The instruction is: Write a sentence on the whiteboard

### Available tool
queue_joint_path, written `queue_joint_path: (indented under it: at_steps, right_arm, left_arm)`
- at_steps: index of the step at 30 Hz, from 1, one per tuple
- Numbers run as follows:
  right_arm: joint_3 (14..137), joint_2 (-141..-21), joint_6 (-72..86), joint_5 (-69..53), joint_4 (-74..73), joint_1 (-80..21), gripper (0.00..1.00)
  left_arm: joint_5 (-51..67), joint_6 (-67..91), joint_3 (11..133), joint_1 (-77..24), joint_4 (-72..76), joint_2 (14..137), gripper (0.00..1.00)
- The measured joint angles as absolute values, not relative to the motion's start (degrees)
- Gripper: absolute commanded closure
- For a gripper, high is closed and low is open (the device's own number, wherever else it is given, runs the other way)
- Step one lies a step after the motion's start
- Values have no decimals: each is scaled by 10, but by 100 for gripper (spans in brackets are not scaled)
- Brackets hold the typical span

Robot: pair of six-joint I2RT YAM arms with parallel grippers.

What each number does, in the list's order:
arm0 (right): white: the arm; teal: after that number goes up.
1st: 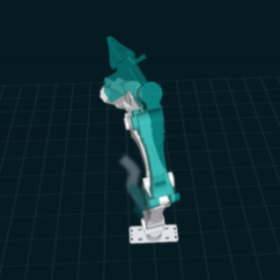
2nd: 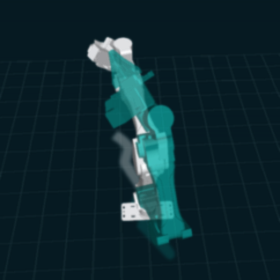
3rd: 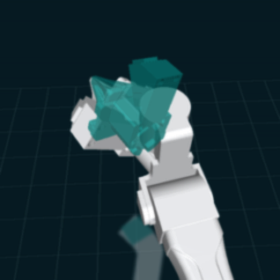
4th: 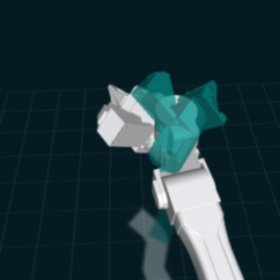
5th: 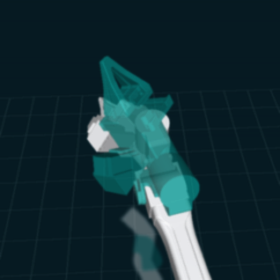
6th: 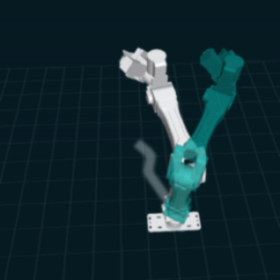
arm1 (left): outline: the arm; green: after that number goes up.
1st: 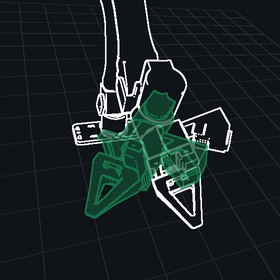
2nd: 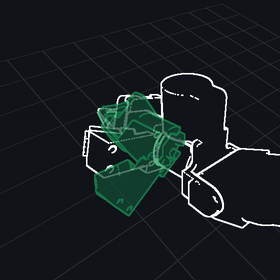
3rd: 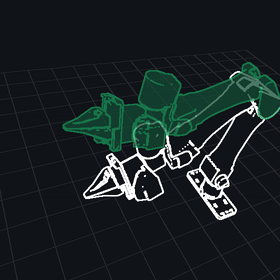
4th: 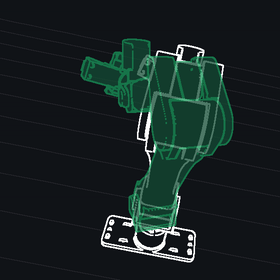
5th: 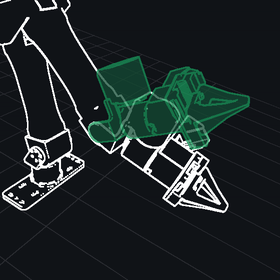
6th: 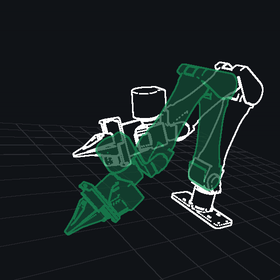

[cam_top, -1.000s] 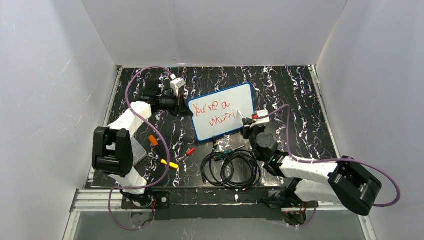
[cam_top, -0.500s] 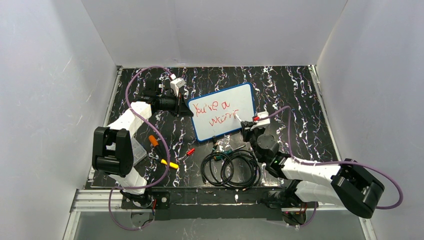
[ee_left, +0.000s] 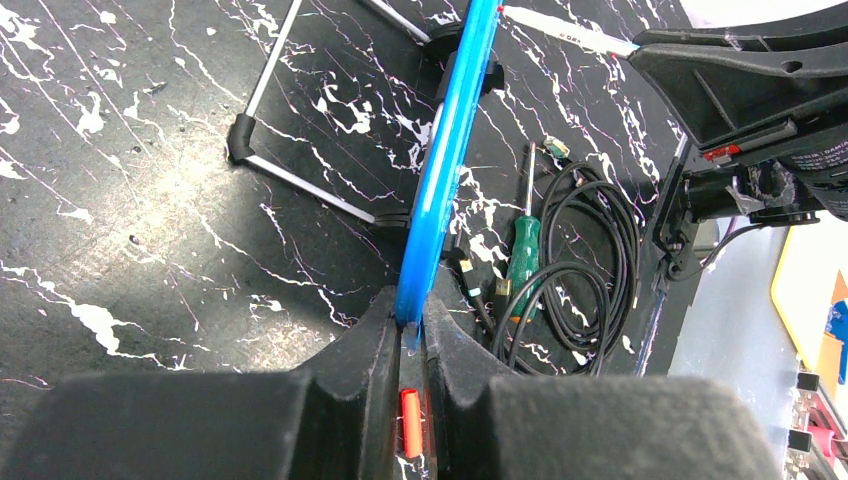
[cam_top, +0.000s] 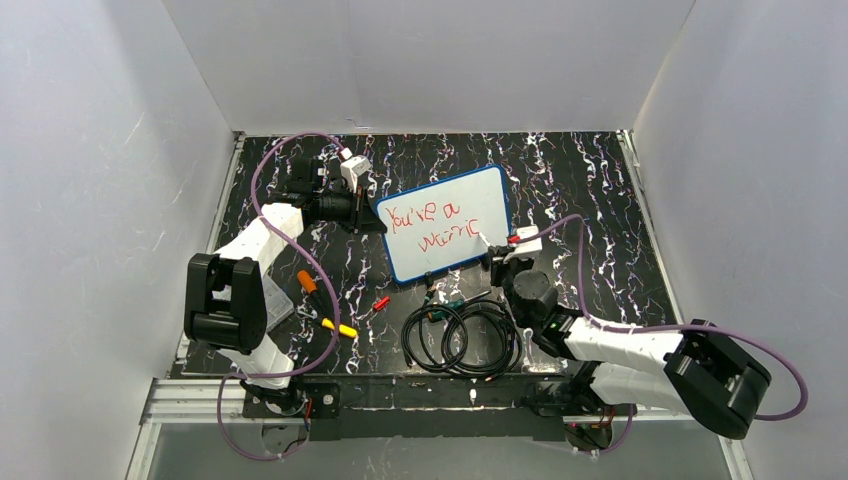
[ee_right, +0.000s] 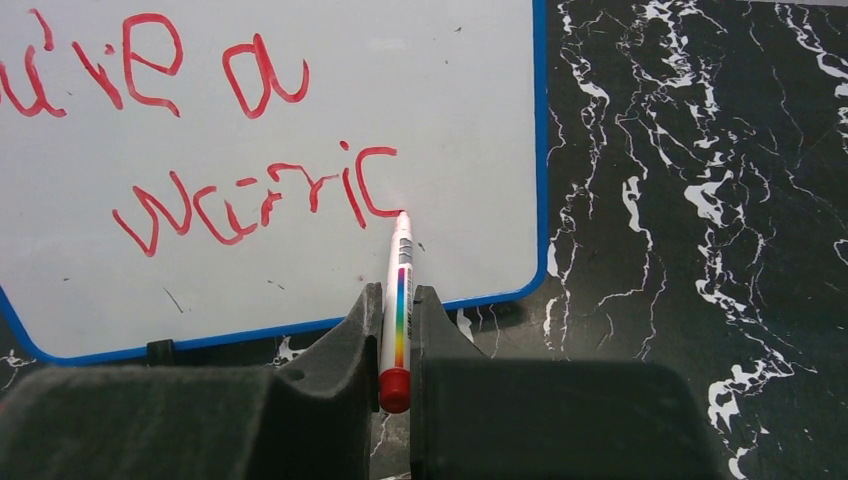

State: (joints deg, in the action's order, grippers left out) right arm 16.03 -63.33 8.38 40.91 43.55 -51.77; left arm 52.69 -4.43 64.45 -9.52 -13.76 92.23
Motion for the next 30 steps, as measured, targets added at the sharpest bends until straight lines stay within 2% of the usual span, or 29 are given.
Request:
queue_joint_path:
  at_steps: [30]
  right_arm:
    - [195,-661,43,408,465,-517,99]
  left_arm:
    - [527,-44,644,-95,-137,922,100]
